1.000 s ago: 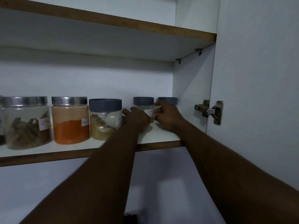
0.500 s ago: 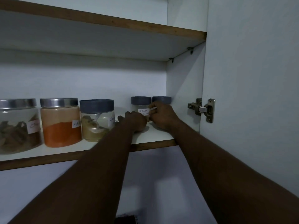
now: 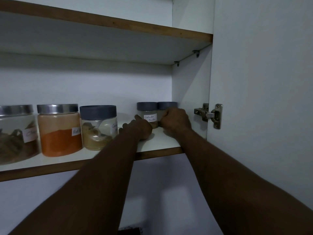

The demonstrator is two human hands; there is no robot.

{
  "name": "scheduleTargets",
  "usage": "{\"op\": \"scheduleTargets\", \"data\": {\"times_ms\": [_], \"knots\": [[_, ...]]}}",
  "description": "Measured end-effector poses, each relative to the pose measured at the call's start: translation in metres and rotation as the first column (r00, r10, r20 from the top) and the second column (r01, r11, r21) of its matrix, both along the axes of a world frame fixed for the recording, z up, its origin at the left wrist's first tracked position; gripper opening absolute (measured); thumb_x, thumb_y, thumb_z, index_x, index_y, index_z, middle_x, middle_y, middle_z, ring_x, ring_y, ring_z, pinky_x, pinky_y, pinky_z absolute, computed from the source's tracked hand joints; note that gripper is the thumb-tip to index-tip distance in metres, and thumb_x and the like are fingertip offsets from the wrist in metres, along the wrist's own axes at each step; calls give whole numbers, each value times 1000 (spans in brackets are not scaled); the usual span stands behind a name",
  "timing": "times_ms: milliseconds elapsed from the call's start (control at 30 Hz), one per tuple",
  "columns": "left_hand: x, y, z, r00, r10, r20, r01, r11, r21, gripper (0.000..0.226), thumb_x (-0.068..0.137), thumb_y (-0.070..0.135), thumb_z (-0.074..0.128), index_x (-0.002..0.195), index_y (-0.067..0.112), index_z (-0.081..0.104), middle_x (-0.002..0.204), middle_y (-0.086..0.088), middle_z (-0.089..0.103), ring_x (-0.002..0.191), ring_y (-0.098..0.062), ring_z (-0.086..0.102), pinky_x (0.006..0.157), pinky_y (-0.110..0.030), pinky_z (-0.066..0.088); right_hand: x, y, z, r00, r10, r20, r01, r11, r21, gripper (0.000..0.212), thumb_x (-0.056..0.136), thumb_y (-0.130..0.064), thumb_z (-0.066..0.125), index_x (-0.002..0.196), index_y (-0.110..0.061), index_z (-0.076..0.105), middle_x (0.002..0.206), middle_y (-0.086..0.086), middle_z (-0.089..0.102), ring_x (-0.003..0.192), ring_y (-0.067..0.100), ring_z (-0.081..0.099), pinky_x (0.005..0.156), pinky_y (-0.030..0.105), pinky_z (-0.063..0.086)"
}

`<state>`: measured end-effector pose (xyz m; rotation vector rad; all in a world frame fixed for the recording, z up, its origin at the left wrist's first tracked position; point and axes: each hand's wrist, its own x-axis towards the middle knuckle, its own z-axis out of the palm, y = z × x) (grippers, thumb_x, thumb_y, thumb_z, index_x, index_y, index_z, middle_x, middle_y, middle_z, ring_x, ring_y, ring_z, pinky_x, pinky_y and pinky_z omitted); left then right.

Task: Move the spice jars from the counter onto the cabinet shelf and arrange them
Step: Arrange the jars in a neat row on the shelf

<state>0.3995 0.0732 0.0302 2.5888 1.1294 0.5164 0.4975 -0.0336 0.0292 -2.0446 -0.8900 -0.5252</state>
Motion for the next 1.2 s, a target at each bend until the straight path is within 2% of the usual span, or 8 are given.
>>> {"op": "scheduleTargets", "data": {"times_ms": [67,133,233,433,633,733,933,1200], "knots": [[-1,-2,0,998,48,48,-49,999,12,66,97,34,46,152,5,22,151,-20,41,138,-39,41,114,-51,30,3,-3,3,993,-93,-76,99,992,82,16,84,-22,62,98,-15,63,91,4,61,83,25,62,67,28,45],[-2,-3,-1,997,46,70,-46,999,11,62,96,33,48,148,7,27,149,-18,43,137,-39,42,113,-50,31,7,-4,3,975,-146,-166,161,983,84,27,85,-23,67,110,-13,63,105,9,66,96,29,66,70,31,48],[0,-1,-2,998,14,57,-14,1000,-2,67,97,29,46,153,7,18,151,-17,42,139,-40,39,116,-53,28,11,-2,1,960,-165,-228,176,984,28,30,86,-23,69,114,-11,65,116,13,69,106,31,67,72,31,49],[1,1,-2,1000,-15,-6,15,1000,13,82,98,27,45,160,8,-5,157,-20,36,144,-44,33,118,-56,23,13,-1,2,960,-158,-232,162,987,-2,29,90,-21,64,116,-10,67,124,15,67,115,34,65,79,31,48],[2,4,-4,1000,-15,18,15,1000,-8,83,97,29,45,160,10,-6,159,-21,34,143,-44,34,118,-56,26,13,0,0,971,-80,-226,70,996,-51,28,93,-19,59,116,-6,64,124,16,64,115,34,63,83,28,47],[3,5,-5,1000,-5,27,6,1000,-21,86,96,29,46,160,10,-8,159,-20,34,144,-43,34,119,-56,26,12,1,1,979,-78,-190,66,995,-69,27,91,-20,61,114,-6,65,122,14,65,111,32,64,76,29,42],[5,8,-5,999,3,51,-2,1000,-20,85,96,32,45,160,9,-6,156,-21,38,140,-42,39,117,-54,30,8,0,2,978,-66,-196,64,998,-17,27,87,-21,63,109,-6,68,112,15,69,102,33,66,72,29,43],[11,9,-4,997,-8,-74,6,999,-35,91,97,32,45,157,12,-20,159,-19,35,144,-43,34,120,-57,21,4,-2,1,976,-66,-209,71,997,15,26,87,-20,63,108,-6,69,110,15,70,100,33,67,75,31,50]]}}
